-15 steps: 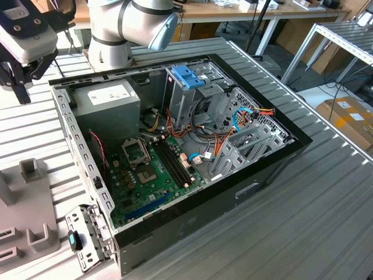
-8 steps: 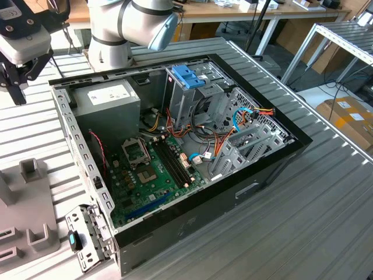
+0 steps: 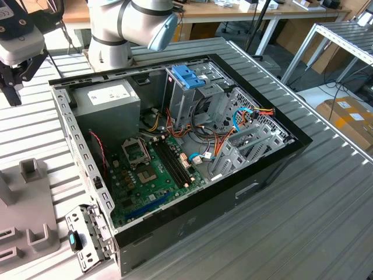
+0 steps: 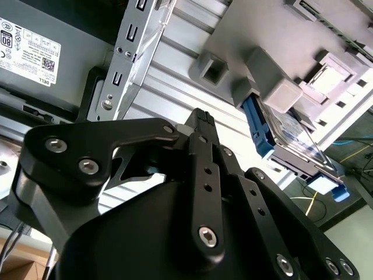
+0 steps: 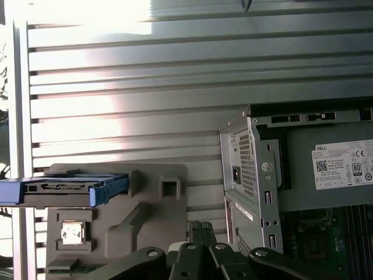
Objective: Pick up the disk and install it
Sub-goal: 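Reach for the disk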
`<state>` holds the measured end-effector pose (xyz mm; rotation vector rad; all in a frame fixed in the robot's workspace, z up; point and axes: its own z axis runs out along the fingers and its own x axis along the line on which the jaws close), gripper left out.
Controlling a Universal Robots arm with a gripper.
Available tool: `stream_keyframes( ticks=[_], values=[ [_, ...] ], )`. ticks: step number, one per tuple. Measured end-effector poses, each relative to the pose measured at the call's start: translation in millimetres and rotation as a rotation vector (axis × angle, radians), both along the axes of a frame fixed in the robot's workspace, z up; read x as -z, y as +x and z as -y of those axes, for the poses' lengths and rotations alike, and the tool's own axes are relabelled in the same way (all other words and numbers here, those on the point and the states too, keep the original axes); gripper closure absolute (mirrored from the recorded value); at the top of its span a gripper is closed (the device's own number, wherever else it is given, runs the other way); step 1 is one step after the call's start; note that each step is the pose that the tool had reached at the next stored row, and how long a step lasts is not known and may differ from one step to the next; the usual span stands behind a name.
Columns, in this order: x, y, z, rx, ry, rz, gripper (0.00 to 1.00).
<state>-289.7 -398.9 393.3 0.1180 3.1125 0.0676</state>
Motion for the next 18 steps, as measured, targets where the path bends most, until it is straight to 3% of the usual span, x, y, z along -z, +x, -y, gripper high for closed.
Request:
stream_keyframes(
  ticks=[18],
  values=[
    [0.0, -8.3, 0.0, 0.0, 0.0, 0.0, 0.89]
  ],
)
